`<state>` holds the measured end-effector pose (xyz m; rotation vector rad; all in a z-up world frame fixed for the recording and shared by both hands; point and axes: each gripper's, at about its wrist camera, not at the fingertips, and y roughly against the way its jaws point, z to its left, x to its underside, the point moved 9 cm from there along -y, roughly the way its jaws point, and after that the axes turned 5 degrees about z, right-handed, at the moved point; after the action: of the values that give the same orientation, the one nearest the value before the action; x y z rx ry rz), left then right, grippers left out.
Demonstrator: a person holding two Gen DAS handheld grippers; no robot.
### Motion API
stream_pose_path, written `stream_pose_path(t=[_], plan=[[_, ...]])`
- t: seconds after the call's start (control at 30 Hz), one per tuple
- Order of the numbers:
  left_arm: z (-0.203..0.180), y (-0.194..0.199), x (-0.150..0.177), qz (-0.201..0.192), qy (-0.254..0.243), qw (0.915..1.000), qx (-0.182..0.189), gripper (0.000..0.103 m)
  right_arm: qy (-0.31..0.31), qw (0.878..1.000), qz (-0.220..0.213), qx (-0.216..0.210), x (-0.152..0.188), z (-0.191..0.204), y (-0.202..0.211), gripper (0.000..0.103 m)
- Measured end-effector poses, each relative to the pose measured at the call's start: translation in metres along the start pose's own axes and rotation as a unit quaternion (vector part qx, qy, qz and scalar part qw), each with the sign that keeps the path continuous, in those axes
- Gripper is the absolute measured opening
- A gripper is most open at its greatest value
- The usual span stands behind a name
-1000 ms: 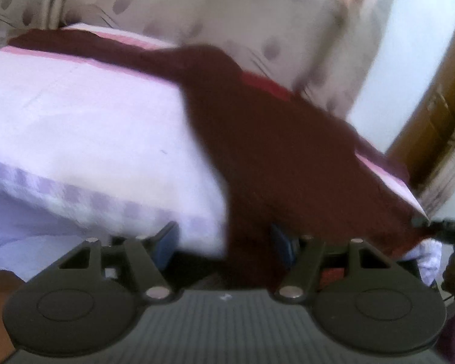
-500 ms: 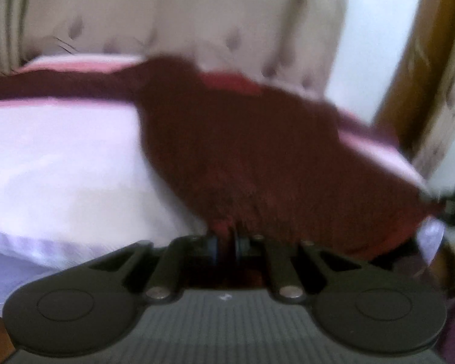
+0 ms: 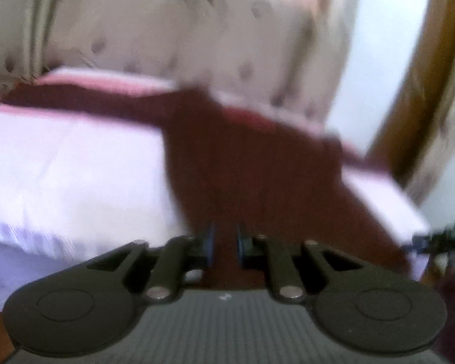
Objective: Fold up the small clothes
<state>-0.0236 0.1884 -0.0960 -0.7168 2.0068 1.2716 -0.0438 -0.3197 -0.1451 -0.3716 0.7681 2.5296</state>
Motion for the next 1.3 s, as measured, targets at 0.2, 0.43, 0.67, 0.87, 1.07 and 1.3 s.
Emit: stream_pose_path(t=[0.2, 0.43, 0.67, 0.87, 1.07, 1.3], plan=[[0.002, -0.025, -0.075, -0.1, -0.003, 0.9915, -0.082, 0.08, 0.043, 0.991, -0.105, 0.069, -0.083, -0.005, 0.044, 0.067], [0.02, -0.133, -0.129, -0.121, 0.026, 0.9859, -0.113, 0.08, -0.029, 0.963, -0.207, 0.168, -0.195, -0.098, 0.06, 0.07], [0.039, -0.217, -0.14, -0.098, 0.048, 0.9826, -0.15, 0.08, -0.159, 0.909, -0.314, 0.223, -0.27, -0.211, 0.113, 0.07], [0.058, -0.23, -0.132, -0.104, 0.072, 0.9783, -0.164, 0.08, -0.195, 0.886, -0.34, 0.247, -0.318, -0.262, 0.126, 0.075], [0.065, -0.237, -0.129, -0.083, 0.088, 0.9778, -0.172, 0.08, -0.214, 0.893, -0.321, 0.231, -0.349, -0.292, 0.095, 0.049], [0.058, -0.228, -0.131, -0.096, 0.072, 0.9739, -0.193, 0.08, -0.163, 0.882, -0.382, 0.22, -0.362, -0.262, 0.124, 0.015]])
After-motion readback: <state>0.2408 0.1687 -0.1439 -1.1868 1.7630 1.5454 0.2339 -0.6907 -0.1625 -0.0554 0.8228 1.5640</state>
